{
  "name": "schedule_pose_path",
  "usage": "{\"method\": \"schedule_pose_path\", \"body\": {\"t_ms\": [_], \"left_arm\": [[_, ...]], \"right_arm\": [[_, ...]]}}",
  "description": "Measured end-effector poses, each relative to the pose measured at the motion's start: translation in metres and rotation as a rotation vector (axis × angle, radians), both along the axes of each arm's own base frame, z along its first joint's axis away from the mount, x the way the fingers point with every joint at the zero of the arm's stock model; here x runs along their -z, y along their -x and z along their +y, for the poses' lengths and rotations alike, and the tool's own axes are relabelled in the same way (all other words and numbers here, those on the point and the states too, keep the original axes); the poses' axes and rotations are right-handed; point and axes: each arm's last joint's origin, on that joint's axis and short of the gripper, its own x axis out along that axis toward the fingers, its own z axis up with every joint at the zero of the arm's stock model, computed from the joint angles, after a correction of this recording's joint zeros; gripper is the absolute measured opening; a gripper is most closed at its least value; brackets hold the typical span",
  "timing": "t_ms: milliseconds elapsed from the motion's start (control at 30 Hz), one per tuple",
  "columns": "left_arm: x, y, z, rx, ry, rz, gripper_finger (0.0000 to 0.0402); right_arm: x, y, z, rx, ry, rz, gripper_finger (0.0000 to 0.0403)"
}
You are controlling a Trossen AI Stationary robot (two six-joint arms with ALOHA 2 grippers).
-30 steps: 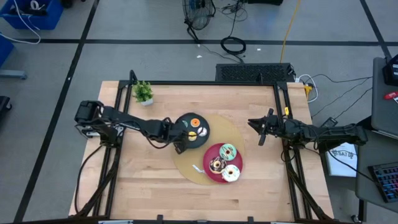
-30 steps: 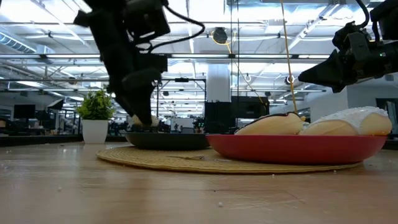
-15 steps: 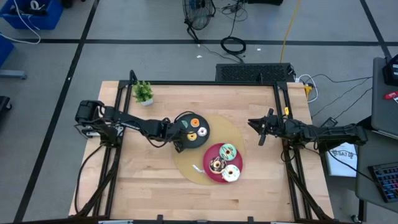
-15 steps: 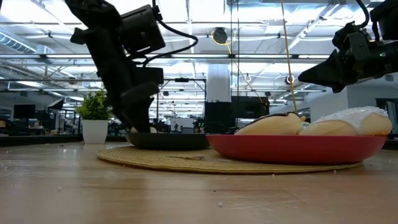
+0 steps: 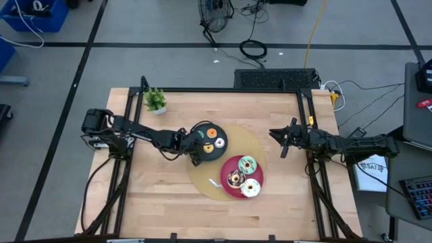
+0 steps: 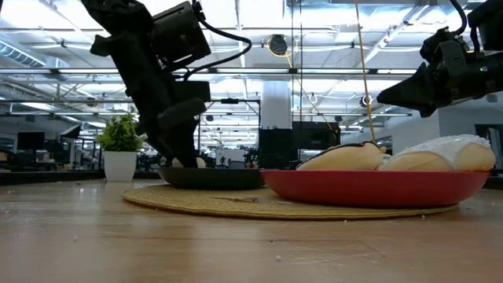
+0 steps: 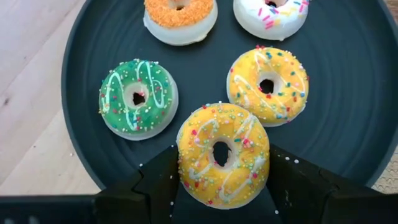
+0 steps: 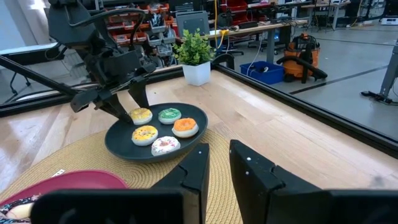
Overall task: Pick & Place donuts
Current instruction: Put the small yellow doughnut on the blue plate, then return to Home Position
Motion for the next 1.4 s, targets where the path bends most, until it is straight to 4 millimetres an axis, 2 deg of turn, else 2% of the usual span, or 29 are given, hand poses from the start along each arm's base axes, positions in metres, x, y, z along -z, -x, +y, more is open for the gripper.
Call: {"method": "schedule_pose_path", "body": {"t_ms": [400, 733, 833, 1133, 1400], "left_arm": [[0.0000, 0.0001, 0.0001, 0.042, -0.021, 0.015, 0.0223], [0.0009, 0.0007, 0.0051, -0.023, 0.059, 0.005, 0.0227], [0.0008, 0.0008, 0.0071, -0.045, 0.067, 0.001, 0.0246], [0.0007, 0.0008, 0.0074, -0.033, 0.050, 0.006, 0.0336], [-0.0054, -0.0042, 0.0077, 0.052, -0.003, 0.011, 0.0362]], "right_arm": [[0.0000, 0.0000, 0.0000, 0.000, 0.000, 0.000, 0.0055], [0.0000, 0.0000, 0.0000, 0.000, 0.000, 0.000, 0.0055], [0.0000, 0.0000, 0.0000, 0.000, 0.000, 0.000, 0.0055], [0.0000, 0.0000, 0.0000, 0.000, 0.000, 0.000, 0.0055], [0.0000, 0.0000, 0.0000, 0.000, 0.000, 0.000, 0.0055]]}}
